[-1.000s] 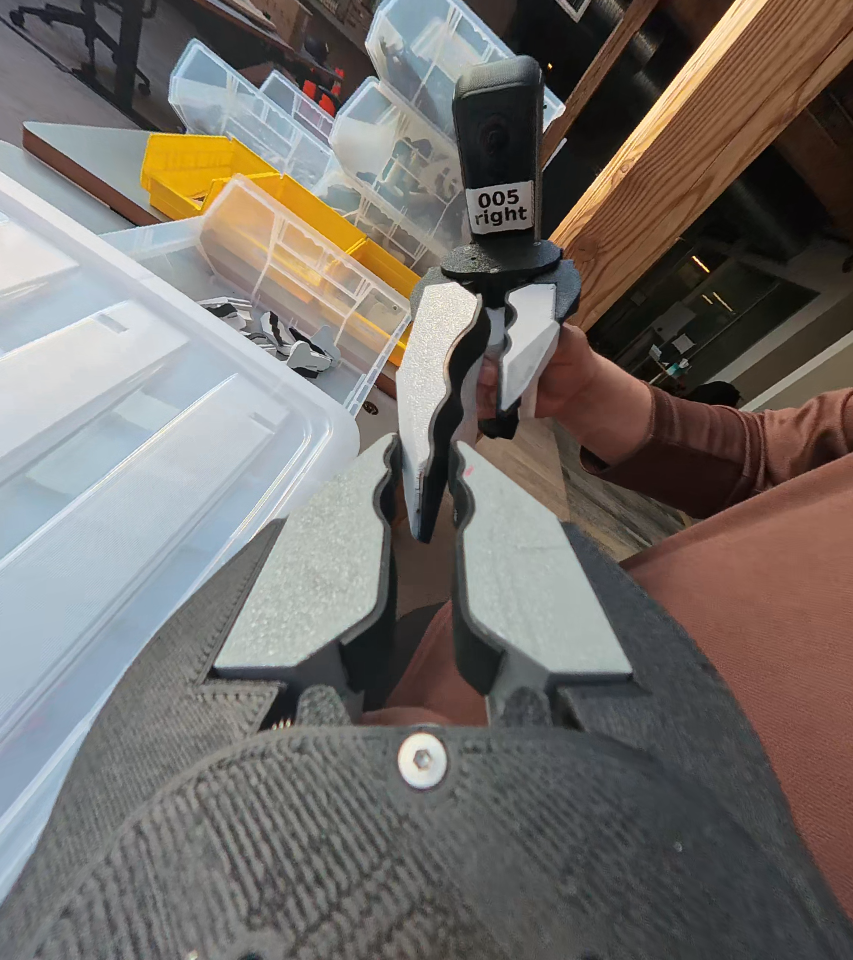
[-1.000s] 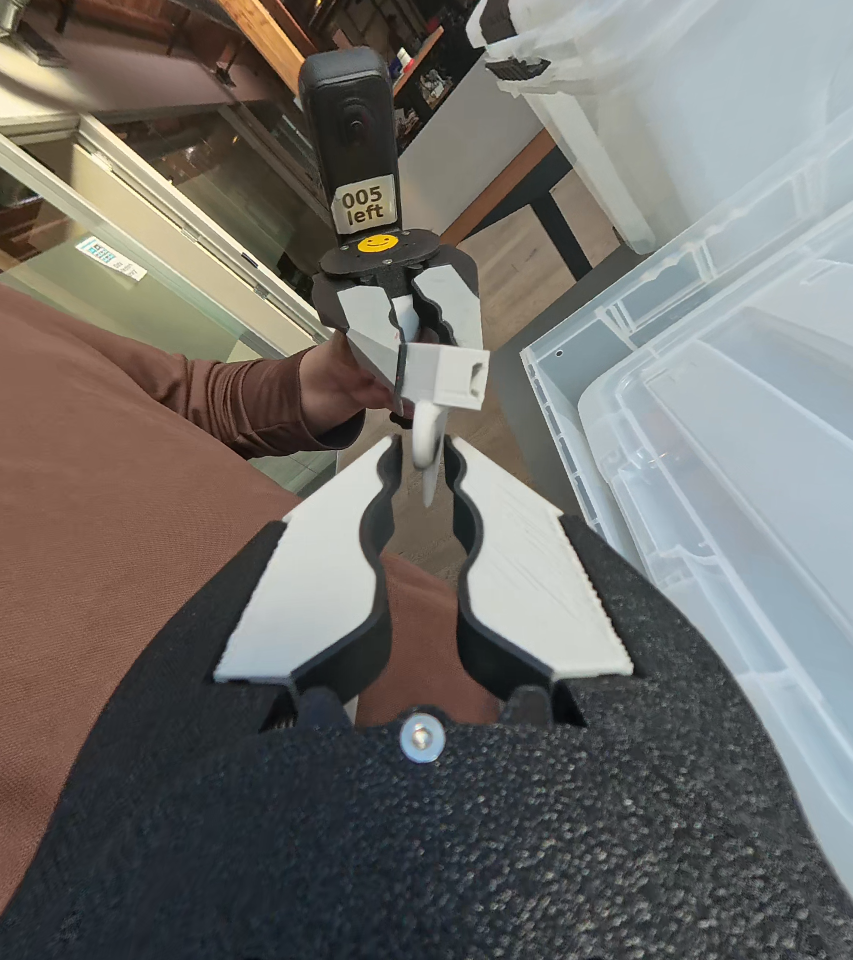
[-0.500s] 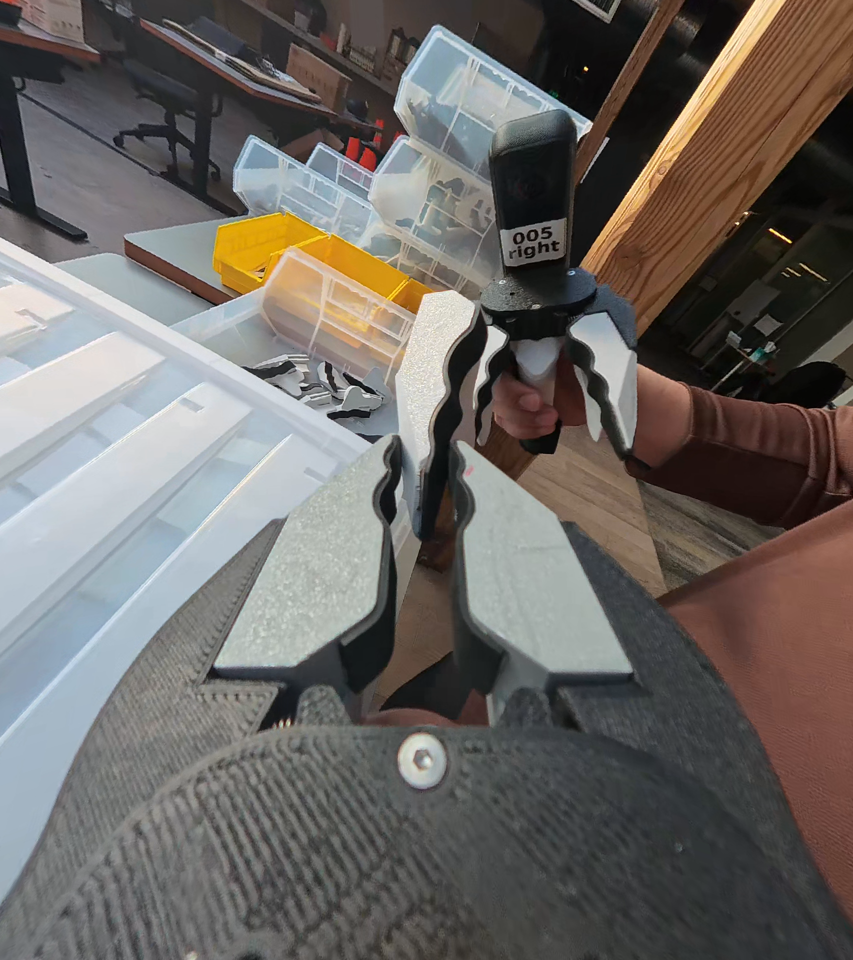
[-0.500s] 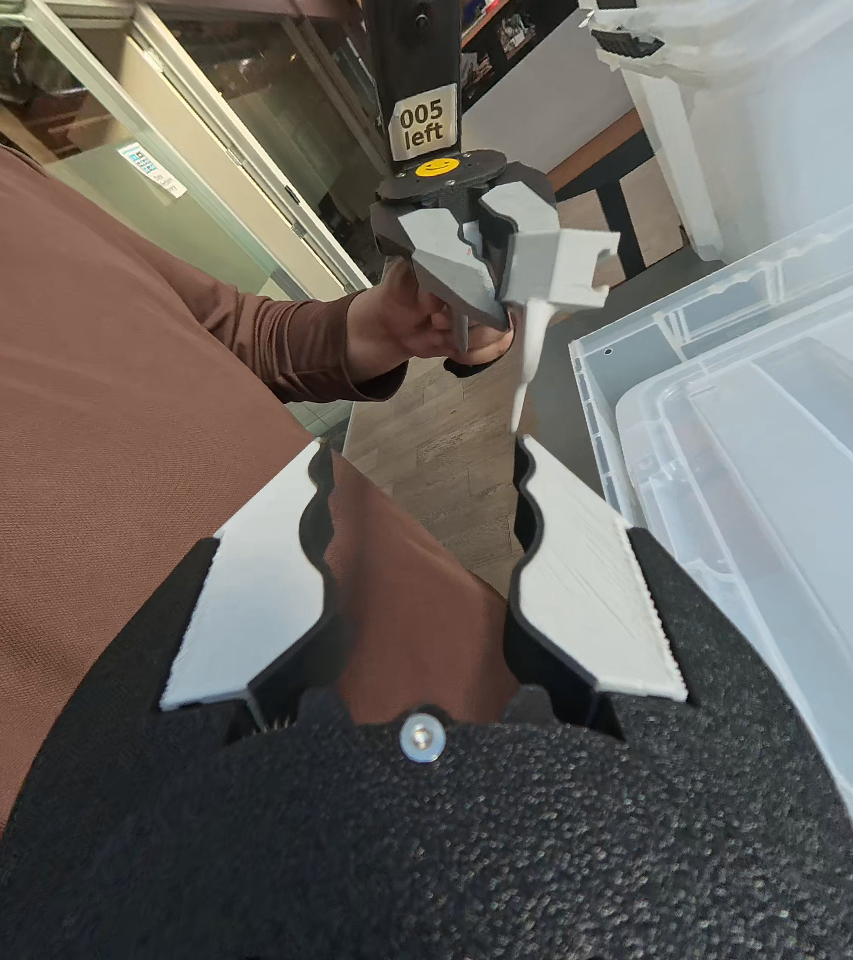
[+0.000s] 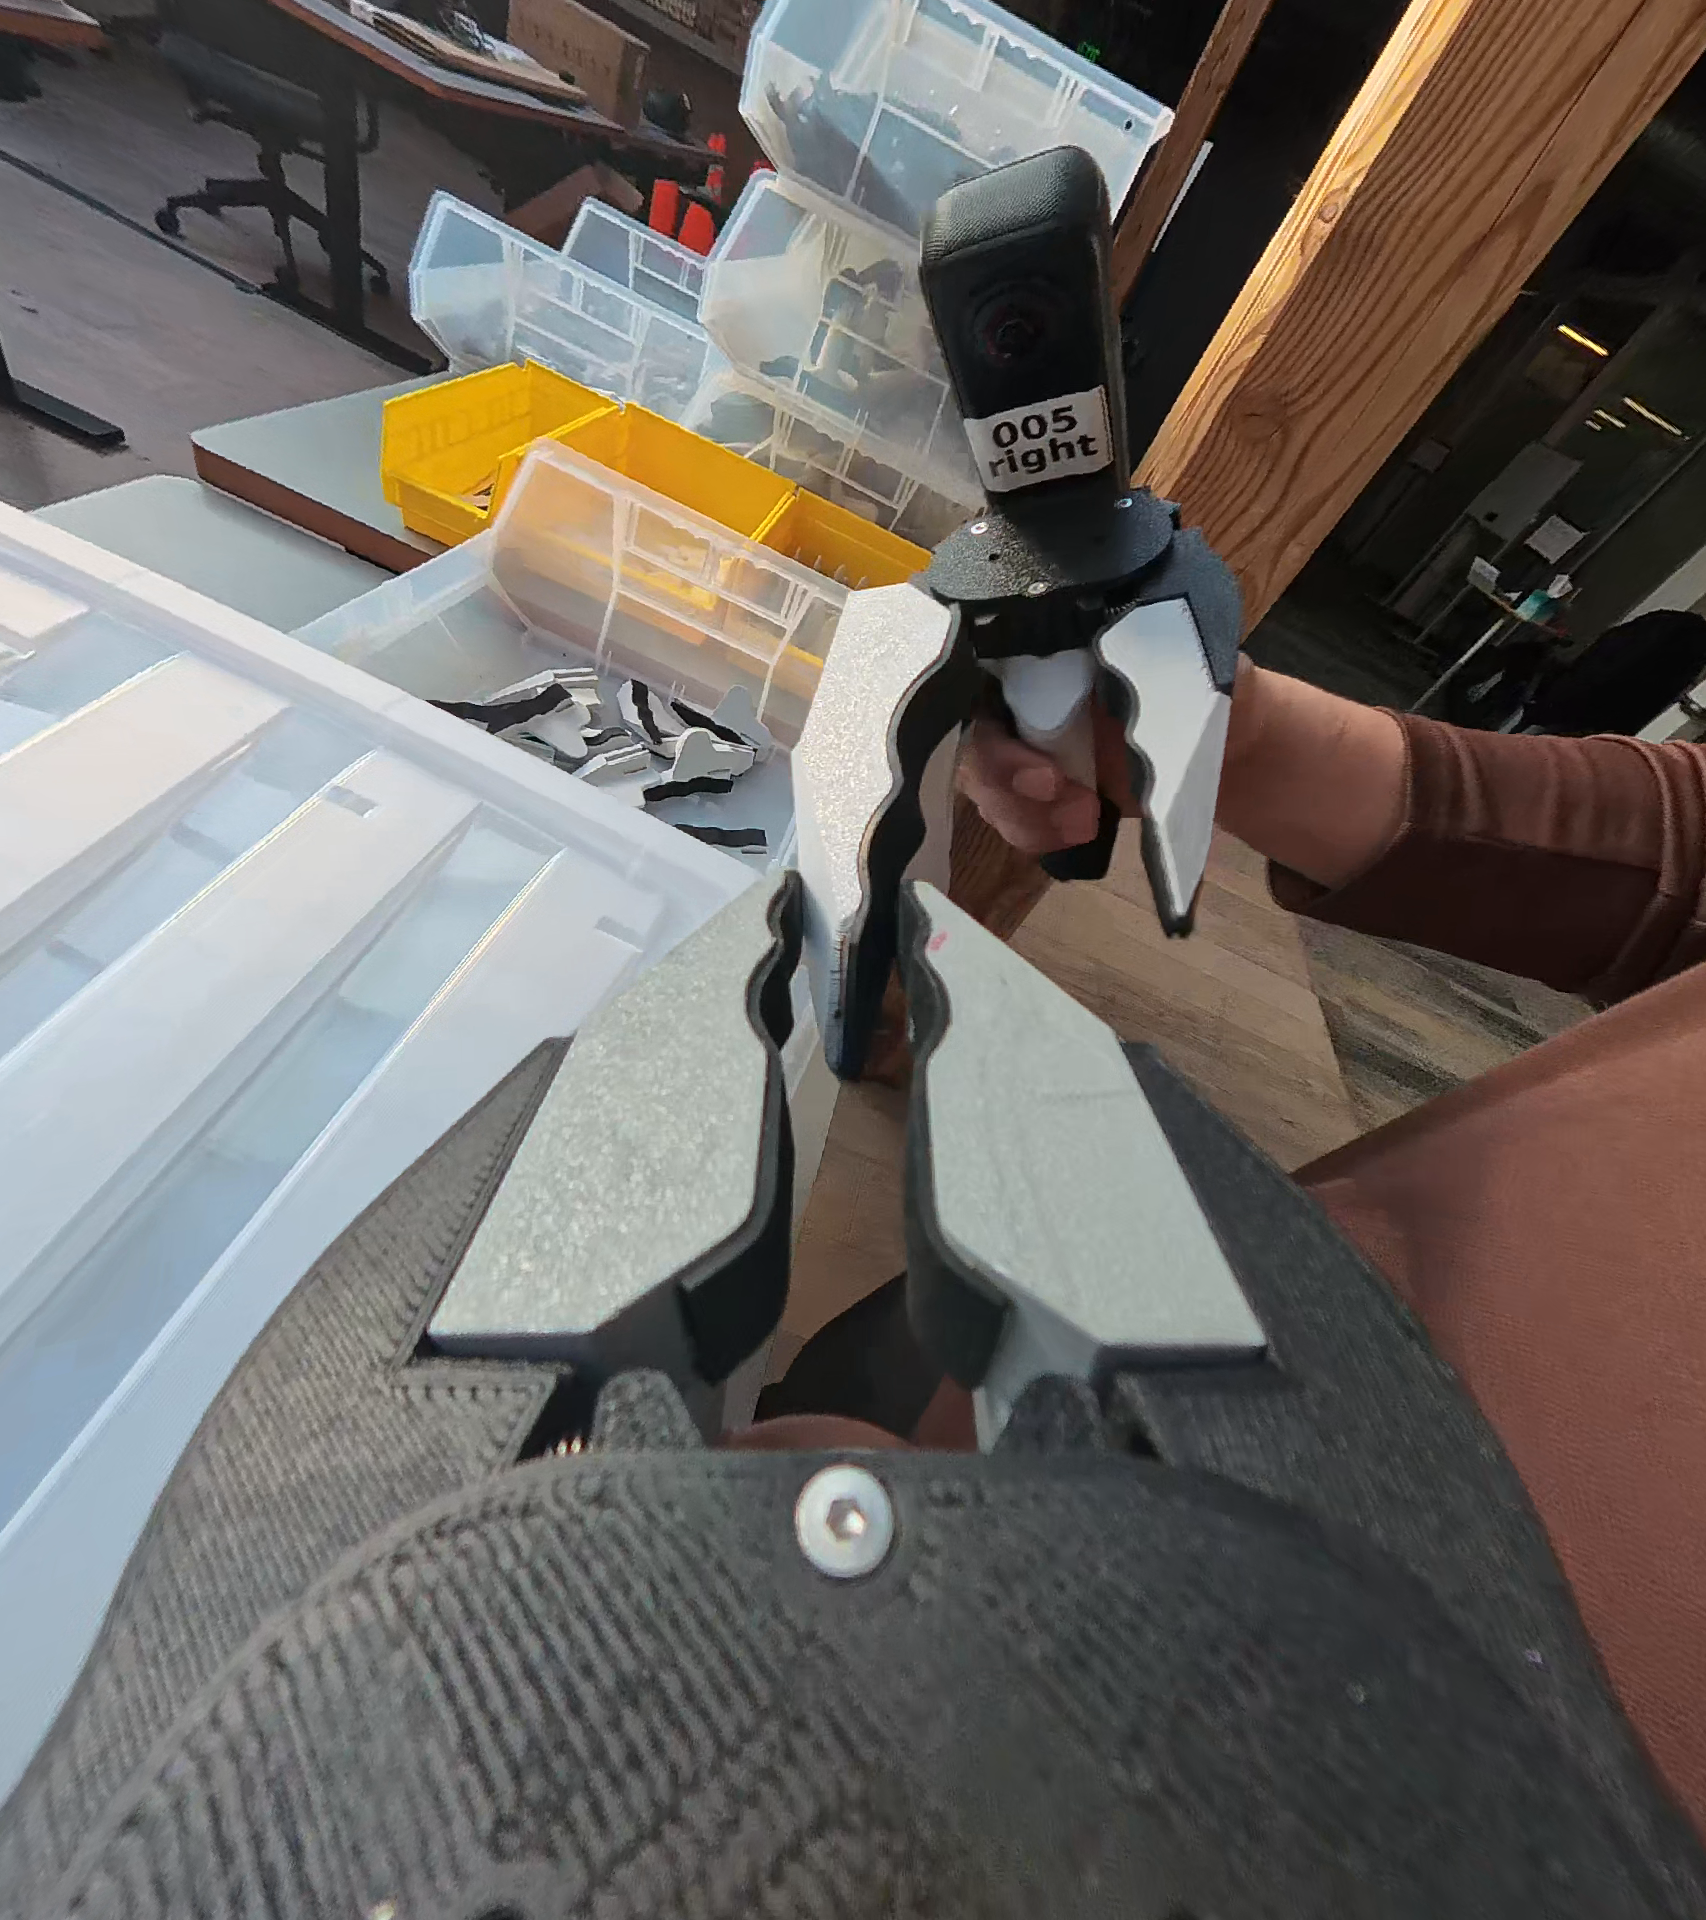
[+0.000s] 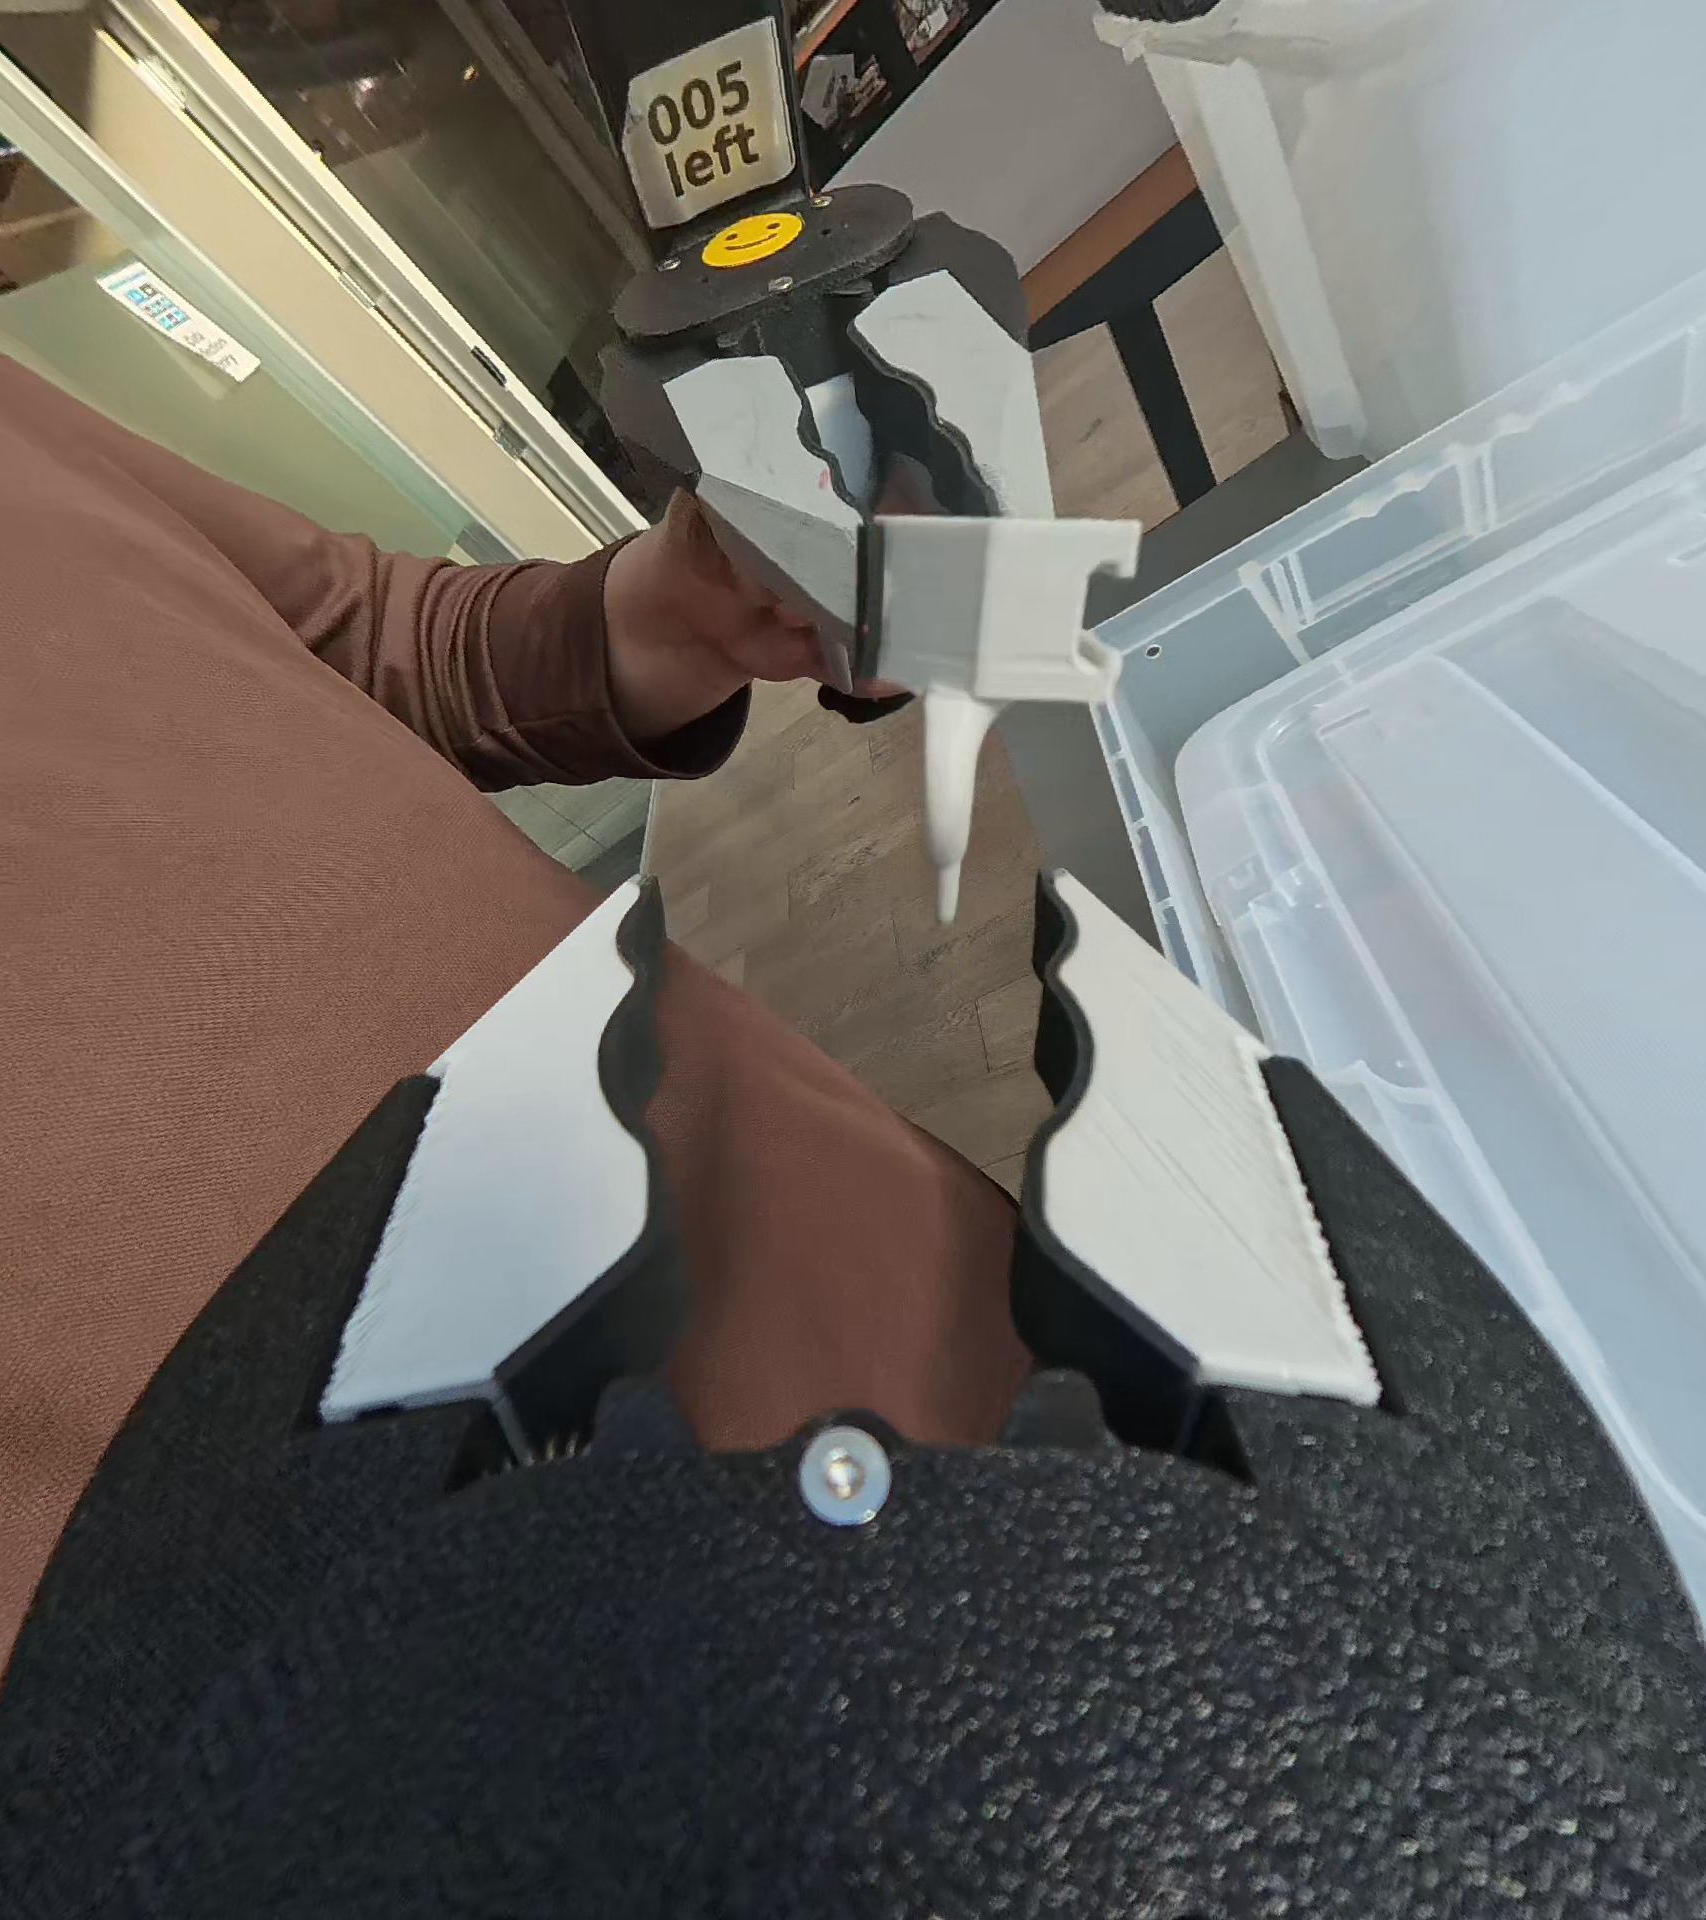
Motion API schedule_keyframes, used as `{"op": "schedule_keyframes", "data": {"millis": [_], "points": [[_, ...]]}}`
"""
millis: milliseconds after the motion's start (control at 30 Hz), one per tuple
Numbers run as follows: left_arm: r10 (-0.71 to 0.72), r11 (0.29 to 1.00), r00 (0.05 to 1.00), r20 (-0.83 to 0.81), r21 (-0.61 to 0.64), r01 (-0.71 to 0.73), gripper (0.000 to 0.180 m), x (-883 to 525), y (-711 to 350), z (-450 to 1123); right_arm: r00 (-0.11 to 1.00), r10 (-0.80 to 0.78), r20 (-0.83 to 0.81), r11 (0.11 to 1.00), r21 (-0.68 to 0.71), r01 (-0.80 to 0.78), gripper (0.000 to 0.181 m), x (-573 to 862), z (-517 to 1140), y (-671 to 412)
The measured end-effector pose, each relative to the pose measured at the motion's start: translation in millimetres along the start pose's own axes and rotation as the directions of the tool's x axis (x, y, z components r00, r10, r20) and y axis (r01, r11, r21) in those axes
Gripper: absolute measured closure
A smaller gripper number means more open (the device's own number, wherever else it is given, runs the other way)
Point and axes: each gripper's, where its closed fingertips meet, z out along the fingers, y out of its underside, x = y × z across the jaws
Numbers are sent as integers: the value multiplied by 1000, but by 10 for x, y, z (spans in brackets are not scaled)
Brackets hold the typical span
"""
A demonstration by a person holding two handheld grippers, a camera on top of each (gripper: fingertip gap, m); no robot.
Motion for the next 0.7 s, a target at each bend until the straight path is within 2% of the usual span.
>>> {"op": "schedule_keyframes", "data": {"millis": [133, 200, 233, 267, 300, 400, 467, 700], "points": [[-19, 999, 999, -47, -41, 17, 164, 23, 134, -92, 998, 21, -64, 997, 80, -16, 116, 80, -255, -111], [5, 996, 998, -67, -86, -10, 164, 97, 249, -17, 998, 21, -67, 997, 71, -17, 121, 60, -215, -103], [22, 994, 997, -75, -105, -29, 164, 128, 302, 34, 997, 5, -76, 999, 37, -3, 129, 54, -152, -54], [30, 993, 995, -93, -111, -40, 164, 178, 332, 84, 994, -21, -104, 1000, -15, 20, 150, 77, -88, 25], [29, 992, 997, -71, -120, -37, 164, 156, 359, 121, 986, -54, -156, 997, -63, 44, 163, 140, -39, 99], [-9, 996, 999, -41, -92, 5, 164, 105, 364, 170, 974, -59, -219, 996, -74, 44, 164, 236, -65, 125], [-43, 994, 999, -4, -99, 42, 163, 24, 411, 188, 970, -49, -236, 998, -48, 39, 178, 256, -136, 73], [-99, 988, 995, -6, -120, 98, 167, -35, 538, 217, 875, -3, -484, 999, -46, -22, 178, 751, -928, -62]]}}
